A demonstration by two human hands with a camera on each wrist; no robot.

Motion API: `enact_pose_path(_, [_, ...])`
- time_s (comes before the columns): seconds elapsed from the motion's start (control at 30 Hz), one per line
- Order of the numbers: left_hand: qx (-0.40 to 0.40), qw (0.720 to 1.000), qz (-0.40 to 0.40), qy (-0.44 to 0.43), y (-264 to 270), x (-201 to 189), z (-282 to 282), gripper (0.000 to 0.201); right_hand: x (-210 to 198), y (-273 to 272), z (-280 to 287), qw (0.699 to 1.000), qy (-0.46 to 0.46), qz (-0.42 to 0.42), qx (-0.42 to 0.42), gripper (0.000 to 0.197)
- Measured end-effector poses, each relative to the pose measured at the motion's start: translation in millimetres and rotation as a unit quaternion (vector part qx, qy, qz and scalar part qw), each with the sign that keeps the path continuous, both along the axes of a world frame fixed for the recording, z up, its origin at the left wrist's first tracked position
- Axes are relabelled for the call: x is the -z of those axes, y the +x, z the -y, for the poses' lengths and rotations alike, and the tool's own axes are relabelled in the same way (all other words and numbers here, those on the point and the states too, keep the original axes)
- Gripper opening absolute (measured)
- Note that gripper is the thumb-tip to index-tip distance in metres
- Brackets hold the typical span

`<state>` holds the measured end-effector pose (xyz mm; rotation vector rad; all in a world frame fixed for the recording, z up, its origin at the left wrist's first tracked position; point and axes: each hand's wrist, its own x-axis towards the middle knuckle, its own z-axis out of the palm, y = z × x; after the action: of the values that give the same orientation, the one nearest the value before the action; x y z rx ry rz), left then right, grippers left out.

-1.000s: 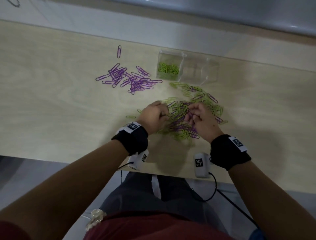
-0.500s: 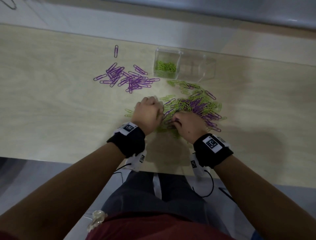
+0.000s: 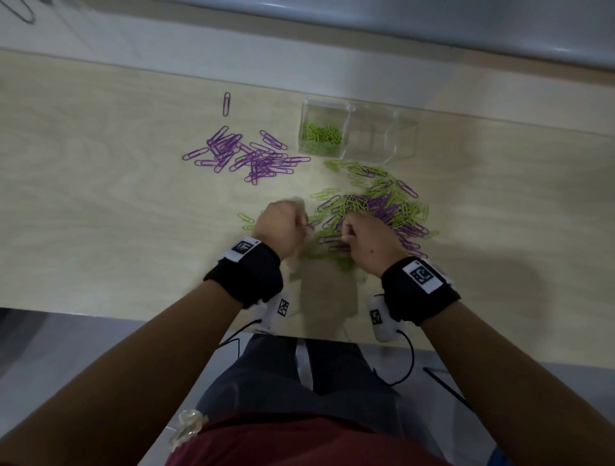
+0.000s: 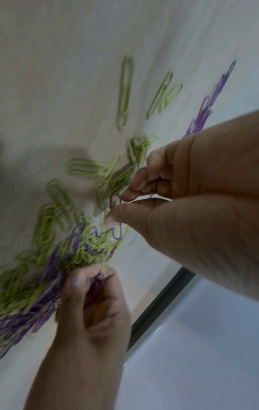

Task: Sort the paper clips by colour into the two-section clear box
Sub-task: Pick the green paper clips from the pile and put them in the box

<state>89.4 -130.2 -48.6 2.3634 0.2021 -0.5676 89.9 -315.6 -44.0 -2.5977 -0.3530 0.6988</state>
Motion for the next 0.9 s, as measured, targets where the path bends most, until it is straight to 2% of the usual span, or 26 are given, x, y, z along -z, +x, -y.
enact_pose_path(0.07, [-0.021,0.999,0.011,-0.029,0.4,-2.2,-15.4,0.027,-1.8,2.1,7.3,0.997,0.066,-0.006,0.030,0.013])
enact_pose_path(0.17, [-0.007,0.996,0.068,-0.051,3.8,-9.5,-36.4,0.017,-8.3,7.5,13.2,0.989,0.132,-0.002,0.058,0.014])
enact_pose_path(0.23, [-0.023,0.991,0.121,-0.045,11.9,-10.0,-49.7,0.012,-8.9,11.8,12.4,0.994,0.099,-0.006,0.053,0.014])
enact_pose_path(0.33, [-0.050,0.986,0.158,0.004,31.3,-3.7,-66.5,0.018,-5.9,15.0,5.3,1.000,0.004,0.003,0.023,0.014])
enact_pose_path(0.4, [-0.033,0.980,0.192,0.041,39.7,0.2,-68.0,0.025,-4.6,15.1,1.2,1.000,-0.010,0.001,0.009,0.015])
enact_pose_path(0.47, [0.020,0.975,0.218,0.027,37.2,-2.8,-53.6,0.020,-3.6,13.8,1.0,1.000,-0.014,-0.002,0.007,0.018])
enact_pose_path(0.57, [0.143,0.974,0.167,-0.047,15.4,-7.4,-14.3,0.008,-1.7,9.7,9.3,0.999,-0.024,0.009,0.029,0.015])
enact_pose_path(0.67, [0.228,0.966,0.114,-0.033,-6.1,1.6,21.2,0.015,0.2,3.7,20.0,0.997,-0.024,0.031,0.062,0.011])
enact_pose_path(0.8, [0.206,0.975,0.076,0.039,-12.3,12.7,37.3,0.022,3.5,-1.3,25.5,0.992,-0.017,0.057,0.115,0.011])
enact_pose_path(0.9, [0.191,0.978,0.065,0.051,-10.5,15.3,39.0,0.021,5.9,-2.6,25.1,0.992,-0.017,0.052,0.118,0.014])
